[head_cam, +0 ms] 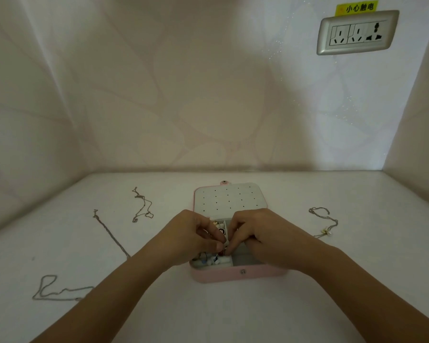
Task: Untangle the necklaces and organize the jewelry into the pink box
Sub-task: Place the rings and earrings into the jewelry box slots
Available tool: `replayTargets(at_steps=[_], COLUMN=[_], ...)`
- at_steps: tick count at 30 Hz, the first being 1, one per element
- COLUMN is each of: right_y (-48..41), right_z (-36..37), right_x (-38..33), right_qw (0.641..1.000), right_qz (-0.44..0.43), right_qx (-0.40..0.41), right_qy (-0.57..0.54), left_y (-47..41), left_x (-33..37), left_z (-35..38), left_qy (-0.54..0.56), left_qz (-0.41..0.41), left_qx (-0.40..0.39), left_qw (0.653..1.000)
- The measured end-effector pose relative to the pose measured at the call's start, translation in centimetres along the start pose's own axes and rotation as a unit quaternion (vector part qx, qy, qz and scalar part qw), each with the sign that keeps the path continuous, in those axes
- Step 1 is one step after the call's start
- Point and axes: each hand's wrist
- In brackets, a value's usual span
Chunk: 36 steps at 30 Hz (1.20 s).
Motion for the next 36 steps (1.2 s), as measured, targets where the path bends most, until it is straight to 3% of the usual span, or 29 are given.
replayTargets(at_steps=[7, 10, 12, 15, 18, 23, 29, 33, 36], right_y=[0.1, 0.0, -0.1, 0.0, 0.0, -0.4, -0.2, -0.2, -0.1], right_z=[0.0, -0.2, -0.6, -0.9, -0.7, -0.1, -0.9, -1.0, -0.9], right_x=[-0.1, -0.2, -0.2, -0.7, -0.9, -0.5, -0.1, 0.4, 0.4], right_qw=[1.000, 0.993, 0.970, 0.907, 0.884, 0.877, 0.930, 0.940, 0.943], right_qz=[0.003, 0.049, 0.100, 0.135, 0.148, 0.170, 0.159, 0.169, 0.177], right_qx=[0.003, 0.051, 0.086, 0.070, 0.079, 0.114, 0.085, 0.067, 0.044], right_qy=[-0.016, -0.090, -0.205, -0.392, -0.437, -0.435, -0.321, -0.288, -0.278], left_y=[0.1, 0.3, 0.4, 0.4, 0.1, -0.7, 1.6, 7.0, 8.5], left_x=[0.0, 0.5, 0.9, 1.1, 0.9, 0.4, 0.1, -1.4, -3.5], left_z=[-0.3, -0.8, -1.2, -1.3, -0.8, -0.1, -0.2, 0.8, 0.8], left_qy=[0.020, 0.056, 0.083, 0.120, 0.136, 0.128, 0.049, -0.001, -0.039], left_qz=[0.021, 0.050, 0.070, 0.087, 0.086, 0.078, 0.135, 0.253, 0.225], left_qx=[-0.006, -0.006, 0.013, 0.026, 0.030, 0.070, 0.093, 0.117, 0.096], left_qw=[1.000, 0.997, 0.994, 0.989, 0.986, 0.986, 0.985, 0.960, 0.969])
Point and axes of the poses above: each hand's wrist, its own y-axis away from the middle knuckle, its own z-axis out of the palm, x = y × z, and after that the axes turned 5 degrees about y, right-handed
